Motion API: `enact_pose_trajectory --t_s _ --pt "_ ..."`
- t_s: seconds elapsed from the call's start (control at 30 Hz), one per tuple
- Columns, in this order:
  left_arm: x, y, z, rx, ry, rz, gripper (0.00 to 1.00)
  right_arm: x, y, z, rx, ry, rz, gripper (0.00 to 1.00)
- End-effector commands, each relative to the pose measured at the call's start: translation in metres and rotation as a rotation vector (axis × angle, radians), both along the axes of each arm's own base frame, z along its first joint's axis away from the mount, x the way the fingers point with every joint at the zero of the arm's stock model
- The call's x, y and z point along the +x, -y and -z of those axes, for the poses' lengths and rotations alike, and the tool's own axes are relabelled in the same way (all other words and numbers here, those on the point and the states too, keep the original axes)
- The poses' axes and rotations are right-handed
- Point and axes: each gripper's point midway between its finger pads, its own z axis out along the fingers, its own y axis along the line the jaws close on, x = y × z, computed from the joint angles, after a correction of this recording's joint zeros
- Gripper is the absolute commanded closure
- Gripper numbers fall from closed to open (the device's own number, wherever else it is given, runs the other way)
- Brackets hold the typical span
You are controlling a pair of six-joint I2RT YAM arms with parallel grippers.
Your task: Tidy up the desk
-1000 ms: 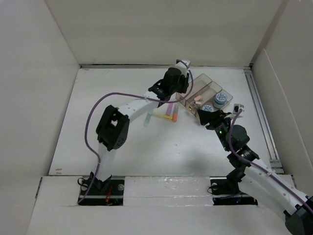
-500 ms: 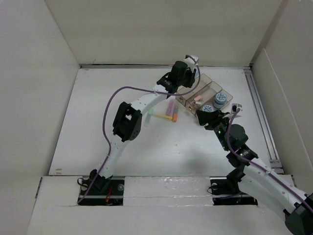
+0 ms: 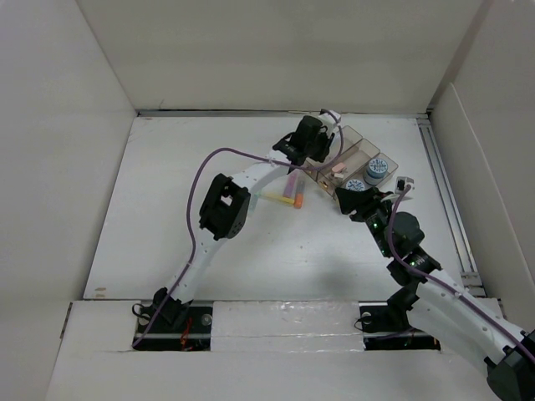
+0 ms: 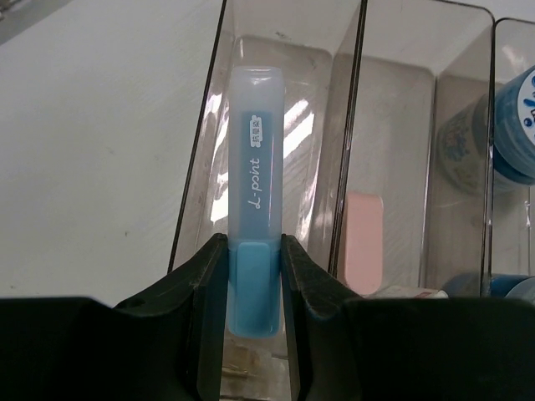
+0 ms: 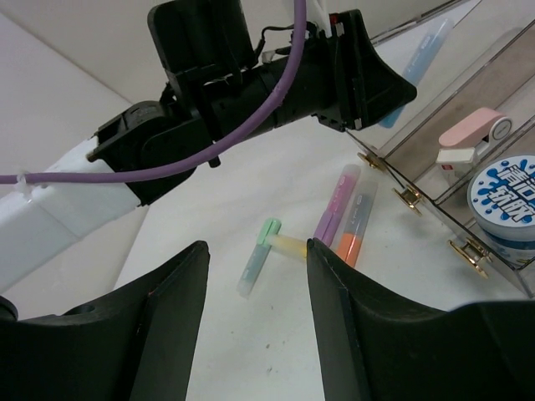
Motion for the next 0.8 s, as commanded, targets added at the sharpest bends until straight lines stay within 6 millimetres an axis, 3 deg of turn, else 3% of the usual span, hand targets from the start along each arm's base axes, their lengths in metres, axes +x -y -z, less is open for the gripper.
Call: enact_pose_trajectory --t_s 0.0,0.13,0.17,0.27,0.37,0.4,0.47,0.5,0.53,0.57,0.6,0.63,0.67,0.7,0.73,0.77 --pt "0.002 0.001 -0.021 -0.003 0.058 0.017 0.86 0.003 0.004 -0.028 0.044 0.074 0.024 0.44" --pt "0.002 -0.007 -0.018 0.019 0.058 -0.01 0.7 0.004 0.005 -0.027 0.046 0.073 0.029 0.44" --pt "0.001 -0.008 -0.021 0.018 0.062 -0.014 0.56 0.004 0.003 -0.026 0.04 0.071 0.02 0.44" --pt "-0.007 -0.006 -0.048 -0.004 0.102 -0.026 0.38 0.006 0.003 -0.024 0.044 0.066 0.024 0.44" --pt "-0.011 -0.008 -0.098 -0.074 0.164 -0.064 0.36 0.005 0.0 -0.023 0.033 0.059 0.011 0.44" --pt "-0.014 -0.011 -0.098 -0.073 0.16 -0.063 0.36 0.005 0.001 -0.026 0.038 0.065 0.015 0.44" --pt "-0.016 -0.022 -0.136 -0.14 0.193 -0.131 0.38 0.006 0.002 -0.024 0.041 0.064 0.021 0.44" --pt "-0.019 -0.03 -0.128 -0.142 0.169 -0.168 0.39 0.005 0.002 -0.025 0.041 0.067 0.02 0.44" --pt "-0.023 -0.036 -0.136 -0.163 0.173 -0.19 0.4 0.005 0.002 -0.025 0.035 0.066 0.017 0.44" --pt "-0.03 -0.046 -0.179 -0.246 0.241 -0.209 0.41 0.004 0.002 -0.027 0.038 0.071 0.012 0.44" --pt "-0.041 -0.055 -0.153 -0.23 0.197 -0.222 0.41 0.004 0.002 -0.025 0.038 0.068 0.017 0.44" --pt "-0.048 -0.063 -0.157 -0.249 0.204 -0.237 0.41 0.004 0.003 -0.025 0.043 0.07 0.02 0.44" --pt "-0.059 -0.076 -0.192 -0.324 0.253 -0.253 0.42 0.004 0.001 -0.026 0.045 0.072 0.01 0.44" --pt "-0.066 -0.096 -0.152 -0.271 0.206 -0.297 0.43 0.004 0.0 -0.026 0.044 0.071 0.006 0.44" --pt "-0.074 -0.105 -0.148 -0.295 0.189 -0.328 0.44 0.004 -0.002 -0.024 0.035 0.064 -0.003 0.44" --pt "-0.082 -0.123 -0.167 -0.35 0.22 -0.361 0.45 0.005 -0.002 -0.023 0.033 0.061 0.0 0.44"
